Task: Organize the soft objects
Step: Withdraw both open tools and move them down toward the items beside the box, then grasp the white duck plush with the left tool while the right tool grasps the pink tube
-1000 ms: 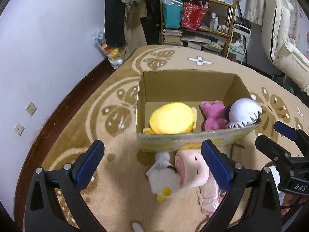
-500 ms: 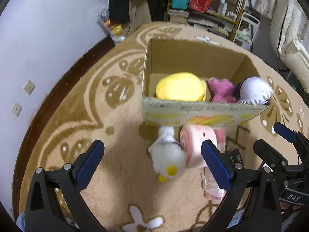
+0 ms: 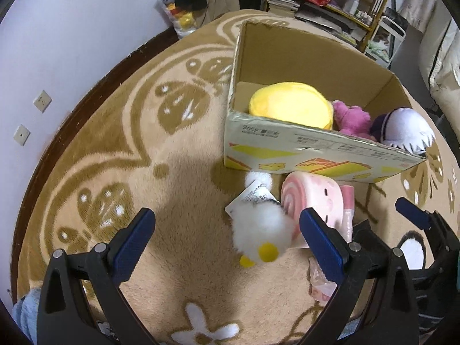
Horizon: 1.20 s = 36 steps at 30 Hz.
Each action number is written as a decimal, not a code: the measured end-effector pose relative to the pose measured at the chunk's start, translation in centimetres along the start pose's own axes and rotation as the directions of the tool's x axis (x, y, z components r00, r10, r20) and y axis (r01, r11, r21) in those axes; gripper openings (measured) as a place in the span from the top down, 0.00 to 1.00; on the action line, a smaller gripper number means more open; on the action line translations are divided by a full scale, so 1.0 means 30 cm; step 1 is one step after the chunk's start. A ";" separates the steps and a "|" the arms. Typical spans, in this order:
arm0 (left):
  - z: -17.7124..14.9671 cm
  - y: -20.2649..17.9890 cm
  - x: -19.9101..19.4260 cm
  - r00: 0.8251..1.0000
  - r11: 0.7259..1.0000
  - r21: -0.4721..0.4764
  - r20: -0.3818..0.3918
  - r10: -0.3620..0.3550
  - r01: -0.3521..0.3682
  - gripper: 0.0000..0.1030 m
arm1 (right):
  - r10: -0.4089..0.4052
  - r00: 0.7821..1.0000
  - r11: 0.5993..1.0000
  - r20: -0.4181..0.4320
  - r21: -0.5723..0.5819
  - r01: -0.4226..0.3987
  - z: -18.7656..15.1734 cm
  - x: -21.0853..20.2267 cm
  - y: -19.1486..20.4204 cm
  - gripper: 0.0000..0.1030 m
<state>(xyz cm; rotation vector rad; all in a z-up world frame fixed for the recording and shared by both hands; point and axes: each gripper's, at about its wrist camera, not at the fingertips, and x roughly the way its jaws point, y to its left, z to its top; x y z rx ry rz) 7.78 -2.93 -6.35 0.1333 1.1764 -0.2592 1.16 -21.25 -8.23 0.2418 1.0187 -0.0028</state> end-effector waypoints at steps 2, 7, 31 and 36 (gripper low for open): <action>0.001 -0.002 0.016 1.000 1.000 -0.003 -0.015 -0.004 0.004 0.03 | 0.009 1.000 1.000 -0.016 -0.001 -0.010 -0.006 0.023 0.000 0.05; -0.005 -0.017 0.048 0.999 1.000 0.020 -0.045 0.010 -0.009 0.03 | 0.005 0.998 1.000 -0.066 -0.029 -0.007 -0.018 0.069 0.012 0.17; -0.028 -0.065 0.145 0.988 0.991 0.102 -0.117 0.098 -0.086 0.03 | 0.015 0.992 0.998 -0.124 -0.063 -0.023 -0.034 0.132 0.051 0.57; -0.028 -0.077 0.146 0.990 0.988 0.128 -0.097 0.099 -0.086 0.10 | 0.043 0.992 0.997 -0.122 -0.062 -0.051 -0.039 0.135 0.074 0.74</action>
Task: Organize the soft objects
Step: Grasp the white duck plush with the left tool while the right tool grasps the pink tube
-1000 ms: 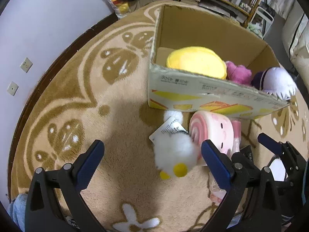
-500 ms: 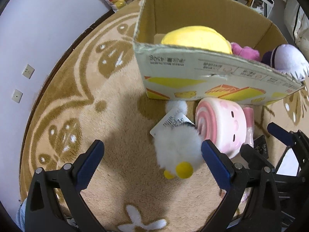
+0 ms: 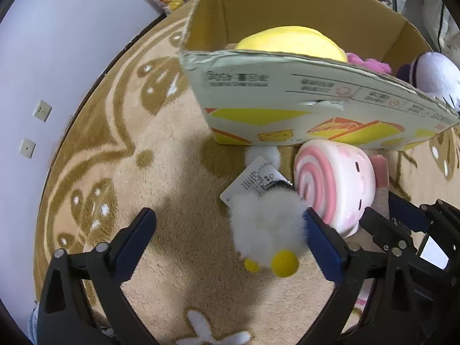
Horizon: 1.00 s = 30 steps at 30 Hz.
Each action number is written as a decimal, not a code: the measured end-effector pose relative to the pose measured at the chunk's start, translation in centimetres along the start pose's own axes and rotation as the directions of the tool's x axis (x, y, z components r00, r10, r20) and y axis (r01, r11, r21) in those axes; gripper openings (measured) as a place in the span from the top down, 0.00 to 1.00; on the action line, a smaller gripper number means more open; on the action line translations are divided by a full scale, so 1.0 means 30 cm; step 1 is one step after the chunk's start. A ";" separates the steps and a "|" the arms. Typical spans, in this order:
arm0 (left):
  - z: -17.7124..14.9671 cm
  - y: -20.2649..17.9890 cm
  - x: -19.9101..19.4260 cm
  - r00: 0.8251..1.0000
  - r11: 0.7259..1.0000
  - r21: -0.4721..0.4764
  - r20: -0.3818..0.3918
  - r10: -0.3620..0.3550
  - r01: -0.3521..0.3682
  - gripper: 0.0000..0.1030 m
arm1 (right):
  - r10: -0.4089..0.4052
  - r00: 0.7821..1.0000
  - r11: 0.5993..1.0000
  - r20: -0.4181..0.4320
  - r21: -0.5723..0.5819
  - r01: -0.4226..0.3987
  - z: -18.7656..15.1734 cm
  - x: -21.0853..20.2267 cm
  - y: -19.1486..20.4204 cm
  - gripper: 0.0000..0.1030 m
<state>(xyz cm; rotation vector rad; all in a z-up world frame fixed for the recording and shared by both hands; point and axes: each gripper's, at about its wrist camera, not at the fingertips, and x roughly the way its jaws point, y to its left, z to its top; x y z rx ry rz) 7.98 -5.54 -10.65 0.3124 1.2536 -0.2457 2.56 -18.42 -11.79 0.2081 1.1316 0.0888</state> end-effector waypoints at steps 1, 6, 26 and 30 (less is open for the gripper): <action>-0.001 -0.005 0.002 1.000 1.000 0.005 -0.006 -0.016 0.016 0.15 | -0.001 1.000 1.000 -0.001 0.000 0.001 -0.002 0.005 0.004 0.74; -0.007 -0.030 0.003 0.996 0.996 0.017 -0.023 -0.090 0.090 0.39 | 0.010 1.000 1.000 -0.009 0.017 -0.010 -0.003 0.017 0.003 0.74; -0.026 -0.116 -0.031 0.995 0.991 0.087 -0.029 -0.099 0.101 0.77 | 0.014 0.999 0.998 0.032 0.055 -0.015 -0.002 -0.062 -0.051 0.82; -0.015 -0.113 -0.079 0.997 0.993 0.092 0.000 -0.079 0.078 0.83 | 0.012 0.998 0.996 0.059 0.083 -0.017 0.002 -0.087 -0.067 0.84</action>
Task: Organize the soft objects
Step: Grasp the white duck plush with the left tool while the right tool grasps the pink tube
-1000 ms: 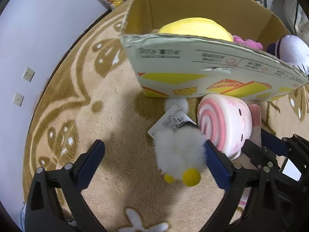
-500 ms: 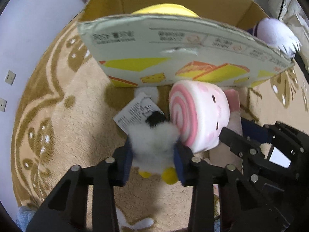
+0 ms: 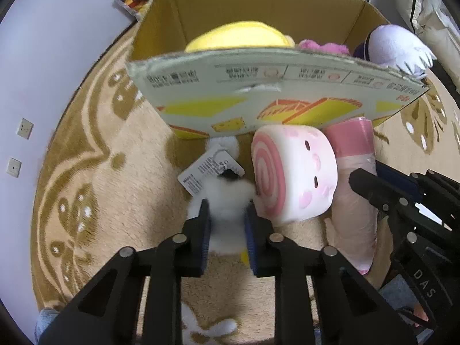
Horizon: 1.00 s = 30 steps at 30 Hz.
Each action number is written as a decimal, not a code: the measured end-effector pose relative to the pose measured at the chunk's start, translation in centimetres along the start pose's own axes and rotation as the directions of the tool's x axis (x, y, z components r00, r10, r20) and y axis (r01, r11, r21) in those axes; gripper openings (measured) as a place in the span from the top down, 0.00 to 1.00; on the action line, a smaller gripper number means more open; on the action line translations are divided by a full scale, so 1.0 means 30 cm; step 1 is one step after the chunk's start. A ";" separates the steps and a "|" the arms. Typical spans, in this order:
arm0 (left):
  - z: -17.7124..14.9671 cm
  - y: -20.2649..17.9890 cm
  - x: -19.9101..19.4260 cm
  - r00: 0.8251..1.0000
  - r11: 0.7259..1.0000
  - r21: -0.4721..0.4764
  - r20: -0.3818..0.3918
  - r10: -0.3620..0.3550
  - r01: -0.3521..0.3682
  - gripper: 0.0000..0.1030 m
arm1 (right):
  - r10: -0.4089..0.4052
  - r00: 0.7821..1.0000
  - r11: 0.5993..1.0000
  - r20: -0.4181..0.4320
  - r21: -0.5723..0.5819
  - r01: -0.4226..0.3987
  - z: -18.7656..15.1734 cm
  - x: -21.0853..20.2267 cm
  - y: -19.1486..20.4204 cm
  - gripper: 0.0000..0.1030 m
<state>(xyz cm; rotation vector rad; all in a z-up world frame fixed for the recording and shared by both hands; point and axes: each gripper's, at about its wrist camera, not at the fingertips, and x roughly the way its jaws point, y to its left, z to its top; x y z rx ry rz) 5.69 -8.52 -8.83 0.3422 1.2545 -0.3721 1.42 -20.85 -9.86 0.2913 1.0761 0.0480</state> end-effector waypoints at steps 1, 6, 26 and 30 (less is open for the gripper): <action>-0.001 0.000 -0.009 1.000 1.000 -0.005 0.007 0.001 0.000 0.88 | -0.004 1.000 1.000 0.009 0.000 0.004 0.001 -0.008 0.001 0.85; 0.005 0.020 -0.052 0.999 1.000 -0.022 0.031 -0.012 0.013 0.98 | -0.030 0.998 0.999 0.058 -0.026 0.032 0.005 -0.049 0.015 0.86; -0.012 0.099 -0.081 0.994 0.998 -0.065 0.110 -0.003 0.010 0.99 | -0.058 0.993 0.997 0.101 -0.049 0.063 0.010 -0.098 0.030 0.86; -0.012 0.119 -0.138 0.988 0.995 -0.095 0.155 0.022 -0.007 0.99 | -0.062 0.987 0.996 0.150 -0.052 0.071 0.012 -0.155 0.048 0.87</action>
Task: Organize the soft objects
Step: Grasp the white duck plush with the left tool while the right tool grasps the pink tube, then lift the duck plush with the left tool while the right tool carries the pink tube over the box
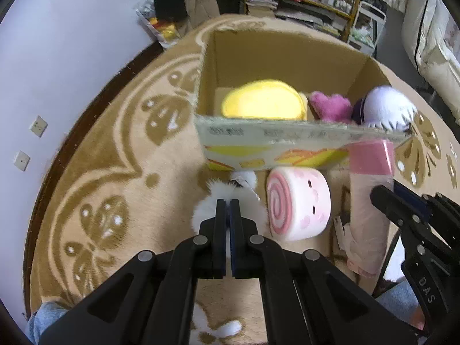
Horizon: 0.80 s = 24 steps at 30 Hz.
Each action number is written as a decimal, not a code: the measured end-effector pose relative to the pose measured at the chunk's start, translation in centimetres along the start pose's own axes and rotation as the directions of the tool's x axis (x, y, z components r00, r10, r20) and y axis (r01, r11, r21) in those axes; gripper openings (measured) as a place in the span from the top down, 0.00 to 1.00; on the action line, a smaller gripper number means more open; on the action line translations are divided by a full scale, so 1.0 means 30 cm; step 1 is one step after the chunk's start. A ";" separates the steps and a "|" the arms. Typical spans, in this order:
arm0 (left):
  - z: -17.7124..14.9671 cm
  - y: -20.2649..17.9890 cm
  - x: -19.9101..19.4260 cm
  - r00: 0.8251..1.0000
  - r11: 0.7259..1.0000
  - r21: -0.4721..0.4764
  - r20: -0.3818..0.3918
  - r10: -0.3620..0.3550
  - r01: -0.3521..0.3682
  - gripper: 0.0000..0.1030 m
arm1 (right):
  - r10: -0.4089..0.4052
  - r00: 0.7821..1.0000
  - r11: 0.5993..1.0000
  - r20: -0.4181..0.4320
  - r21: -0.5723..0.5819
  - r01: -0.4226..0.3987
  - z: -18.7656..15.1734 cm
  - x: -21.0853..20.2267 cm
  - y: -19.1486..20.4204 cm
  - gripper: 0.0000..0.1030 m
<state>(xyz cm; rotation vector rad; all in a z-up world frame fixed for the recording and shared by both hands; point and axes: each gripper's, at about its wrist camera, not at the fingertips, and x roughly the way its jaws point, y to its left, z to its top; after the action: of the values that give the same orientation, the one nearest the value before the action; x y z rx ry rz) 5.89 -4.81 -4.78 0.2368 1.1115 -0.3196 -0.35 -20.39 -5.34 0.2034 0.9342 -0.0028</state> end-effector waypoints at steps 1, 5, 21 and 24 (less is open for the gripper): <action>0.002 0.004 -0.011 1.000 1.000 -0.004 0.011 0.009 -0.009 0.99 | 0.000 1.000 1.000 0.007 -0.002 0.000 0.001 -0.007 0.003 0.87; 0.013 0.010 -0.076 0.997 1.000 -0.001 0.066 0.028 -0.028 0.99 | 0.002 0.999 1.000 0.050 -0.019 -0.001 0.014 -0.059 0.024 0.87; 0.099 0.001 -0.293 0.962 0.998 0.035 0.271 0.045 -0.056 0.99 | 0.048 0.970 0.999 0.238 -0.003 -0.048 0.094 -0.230 0.031 0.87; 0.131 -0.015 -0.310 0.953 0.995 0.056 0.296 0.066 -0.086 0.99 | 0.052 0.964 0.998 0.259 0.004 -0.055 0.120 -0.238 0.027 0.87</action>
<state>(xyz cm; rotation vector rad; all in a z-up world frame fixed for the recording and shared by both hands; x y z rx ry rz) 5.25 -5.33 5.31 0.2827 0.7956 -0.3130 -1.65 -20.85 2.56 0.2322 0.6674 0.0150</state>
